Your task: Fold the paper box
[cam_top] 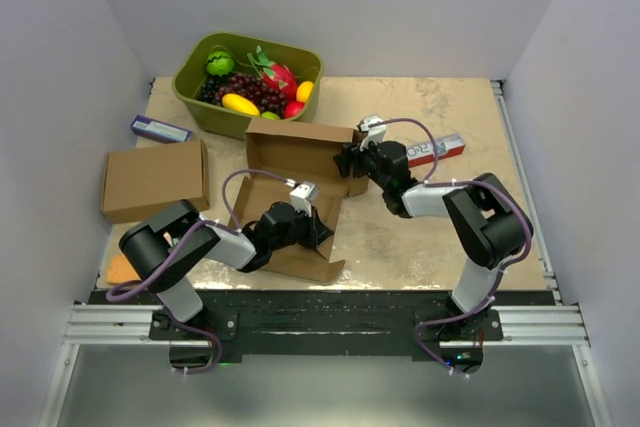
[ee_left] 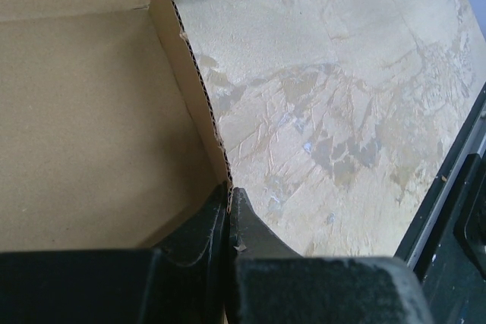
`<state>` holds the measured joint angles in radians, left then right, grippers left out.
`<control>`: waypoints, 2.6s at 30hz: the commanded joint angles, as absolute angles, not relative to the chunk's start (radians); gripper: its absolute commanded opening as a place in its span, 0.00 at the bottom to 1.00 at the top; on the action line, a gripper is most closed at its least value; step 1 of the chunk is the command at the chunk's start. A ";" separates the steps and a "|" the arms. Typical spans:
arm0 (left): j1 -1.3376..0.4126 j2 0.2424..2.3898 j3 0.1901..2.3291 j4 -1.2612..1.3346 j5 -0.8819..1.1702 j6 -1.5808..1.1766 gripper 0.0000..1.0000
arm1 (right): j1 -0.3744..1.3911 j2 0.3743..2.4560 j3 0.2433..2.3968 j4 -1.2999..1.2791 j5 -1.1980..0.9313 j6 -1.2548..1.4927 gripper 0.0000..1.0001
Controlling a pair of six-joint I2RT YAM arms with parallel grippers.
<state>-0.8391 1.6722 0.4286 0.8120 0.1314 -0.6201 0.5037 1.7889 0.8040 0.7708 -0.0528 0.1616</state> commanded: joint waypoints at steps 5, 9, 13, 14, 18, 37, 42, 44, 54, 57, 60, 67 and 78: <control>-0.829 1.704 0.449 0.658 0.181 -0.660 0.00 | 0.509 1.582 0.759 0.683 -0.170 0.193 0.91; -0.801 1.712 0.419 0.703 0.202 -0.680 0.00 | 0.511 1.421 0.700 0.533 -0.210 0.179 0.95; -0.798 1.723 0.411 0.719 0.219 -0.681 0.00 | 0.508 1.263 0.661 0.387 -0.195 0.156 0.98; -0.796 1.721 0.410 0.722 0.221 -0.683 0.00 | 0.508 1.234 0.658 0.329 -0.187 0.155 0.99; -0.793 1.715 0.396 0.735 0.222 -0.686 0.00 | 0.492 1.074 0.638 0.190 -0.042 0.213 0.99; -0.792 1.684 0.350 0.784 0.239 -0.693 0.00 | 0.336 1.049 0.525 0.251 -0.287 0.143 0.84; -0.792 1.680 0.347 0.784 0.238 -0.693 0.00 | 0.367 1.169 0.535 0.348 -0.357 0.083 0.87; -0.792 1.680 0.347 0.785 0.238 -0.695 0.00 | 0.377 1.195 0.537 0.400 -0.383 0.065 0.89; -0.792 1.695 0.353 0.790 0.247 -0.696 0.00 | 0.440 1.350 0.610 0.528 -0.368 0.032 0.91; -0.793 1.704 0.359 0.792 0.252 -0.695 0.00 | 0.456 1.390 0.626 0.574 -0.344 0.028 0.91; -0.792 1.709 0.362 0.792 0.255 -0.695 0.00 | 0.460 1.404 0.655 0.569 -0.344 0.038 0.89; -0.792 1.701 0.359 0.785 0.253 -0.693 0.00 | 0.463 1.215 0.606 0.389 -0.263 0.107 0.98; -0.792 1.692 0.347 0.801 0.258 -0.693 0.00 | 0.312 0.874 0.532 0.111 -0.100 0.221 0.93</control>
<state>-0.7921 1.6772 0.3786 0.8753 0.2359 -0.6971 0.3614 0.8680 0.5434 0.2394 -0.2050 0.1532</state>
